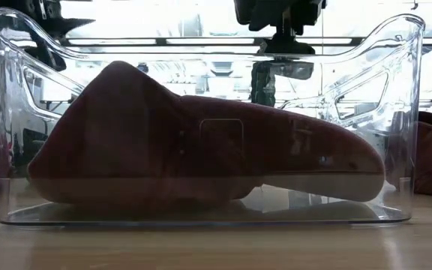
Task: Pick & Place hat
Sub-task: Put the left red cap into the bottom transparent bin
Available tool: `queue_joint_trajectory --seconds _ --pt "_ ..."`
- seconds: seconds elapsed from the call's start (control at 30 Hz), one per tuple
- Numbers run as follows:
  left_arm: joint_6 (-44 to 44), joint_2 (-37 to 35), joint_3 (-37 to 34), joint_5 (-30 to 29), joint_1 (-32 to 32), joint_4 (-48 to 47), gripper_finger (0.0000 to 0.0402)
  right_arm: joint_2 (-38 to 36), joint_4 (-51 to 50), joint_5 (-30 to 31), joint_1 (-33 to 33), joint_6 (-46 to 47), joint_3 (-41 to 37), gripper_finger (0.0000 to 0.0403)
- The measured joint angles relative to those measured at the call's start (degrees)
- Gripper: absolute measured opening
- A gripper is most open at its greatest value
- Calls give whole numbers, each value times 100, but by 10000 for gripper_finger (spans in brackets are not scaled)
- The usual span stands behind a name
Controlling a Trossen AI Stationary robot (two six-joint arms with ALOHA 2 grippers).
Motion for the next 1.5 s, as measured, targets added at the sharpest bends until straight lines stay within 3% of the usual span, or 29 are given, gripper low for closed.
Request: queue_joint_trajectory --seconds 0.13,0.33,0.57,0.8,1.27,1.5 --pt "133 608 548 677 0 -1056 119 -1 0 -11 0 -9 0 233" --pt "756 1344 1228 1780 0 -1684 119 -2 0 -222 0 -1 0 233" --pt "1230 2331 1580 2849 -136 -1840 119 -36 -100 -866 0 52 13 228" --pt "1892 3339 1584 3389 -476 -1772 119 -142 -136 -885 -2 -7 26 224" --pt "2931 4781 1726 3289 -1604 -1189 119 -164 -306 -850 -4 -55 26 224" --pt "3834 5425 1976 3032 -1661 -1200 119 -160 -306 -727 -7 -55 26 224"
